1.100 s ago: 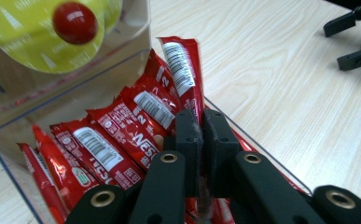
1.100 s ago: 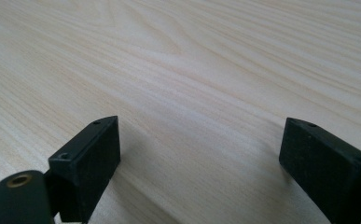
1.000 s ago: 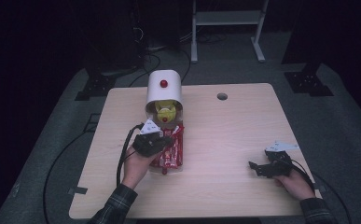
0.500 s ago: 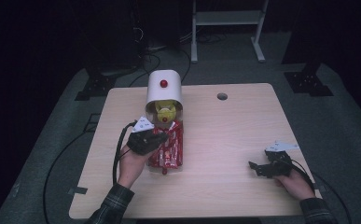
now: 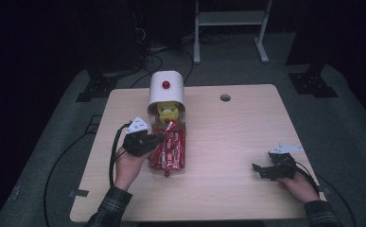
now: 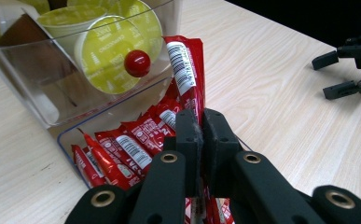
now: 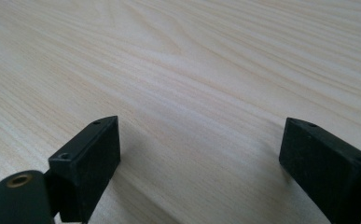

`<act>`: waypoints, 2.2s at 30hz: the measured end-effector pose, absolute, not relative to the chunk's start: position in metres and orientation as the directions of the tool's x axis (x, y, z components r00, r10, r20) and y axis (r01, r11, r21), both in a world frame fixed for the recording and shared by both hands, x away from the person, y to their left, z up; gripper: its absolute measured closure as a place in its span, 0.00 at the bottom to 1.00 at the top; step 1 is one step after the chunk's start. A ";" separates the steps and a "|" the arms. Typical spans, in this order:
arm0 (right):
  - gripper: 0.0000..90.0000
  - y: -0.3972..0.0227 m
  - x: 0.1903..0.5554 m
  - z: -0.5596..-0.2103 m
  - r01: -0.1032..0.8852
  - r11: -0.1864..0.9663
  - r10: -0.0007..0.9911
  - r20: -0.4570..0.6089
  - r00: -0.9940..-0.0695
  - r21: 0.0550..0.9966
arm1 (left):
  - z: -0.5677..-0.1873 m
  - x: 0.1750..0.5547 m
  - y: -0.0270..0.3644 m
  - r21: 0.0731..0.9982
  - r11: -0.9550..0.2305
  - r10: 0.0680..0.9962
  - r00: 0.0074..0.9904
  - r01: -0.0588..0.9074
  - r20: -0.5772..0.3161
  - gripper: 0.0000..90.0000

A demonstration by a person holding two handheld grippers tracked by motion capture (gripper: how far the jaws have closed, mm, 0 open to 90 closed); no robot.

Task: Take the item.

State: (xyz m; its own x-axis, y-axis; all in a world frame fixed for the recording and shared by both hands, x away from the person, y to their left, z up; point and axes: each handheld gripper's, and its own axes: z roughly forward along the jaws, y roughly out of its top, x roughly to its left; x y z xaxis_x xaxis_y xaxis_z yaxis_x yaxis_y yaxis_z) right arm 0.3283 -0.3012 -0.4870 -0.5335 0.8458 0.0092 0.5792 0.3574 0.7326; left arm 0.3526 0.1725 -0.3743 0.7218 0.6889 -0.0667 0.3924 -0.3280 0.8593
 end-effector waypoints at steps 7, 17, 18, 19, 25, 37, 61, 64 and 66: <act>0.13 -0.301 0.328 -0.487 0.579 0.357 0.846 0.009 -0.533 0.732 | -0.371 0.350 0.182 0.863 -0.313 0.702 0.708 0.396 -0.071 0.96; 0.13 -0.301 0.328 -0.487 0.579 0.358 0.846 0.009 -0.534 0.733 | -0.369 0.350 0.198 0.863 -0.307 0.719 0.692 0.401 -0.066 0.95; 0.13 -0.301 0.328 -0.487 0.579 0.357 0.846 0.009 -0.533 0.733 | -0.369 0.350 0.198 0.863 -0.307 0.719 0.692 0.401 -0.066 0.95; 0.13 -0.301 0.328 -0.487 0.579 0.358 0.846 0.009 -0.533 0.733 | -0.368 0.350 0.201 0.863 -0.304 0.724 0.687 0.403 -0.066 0.95; 0.13 -0.301 0.328 -0.487 0.579 0.357 0.846 0.009 -0.533 0.733 | -0.369 0.351 0.210 0.864 -0.292 0.740 0.669 0.411 -0.068 0.95; 0.13 -0.301 0.328 -0.487 0.579 0.357 0.846 0.009 -0.533 0.733 | -0.375 0.354 0.229 0.855 -0.284 0.775 0.629 0.434 -0.061 0.95; 0.13 -0.301 0.328 -0.487 0.580 0.357 0.846 0.009 -0.533 0.732 | -0.398 0.367 0.249 0.815 -0.268 0.820 0.566 0.513 -0.086 0.95; 0.13 -0.301 0.328 -0.487 0.580 0.357 0.846 0.010 -0.533 0.733 | -0.403 0.369 0.250 0.805 -0.268 0.824 0.558 0.530 -0.094 0.95; 0.13 -0.301 0.328 -0.487 0.580 0.357 0.846 0.010 -0.533 0.733 | -0.406 0.371 0.251 0.799 -0.273 0.823 0.560 0.535 -0.094 0.95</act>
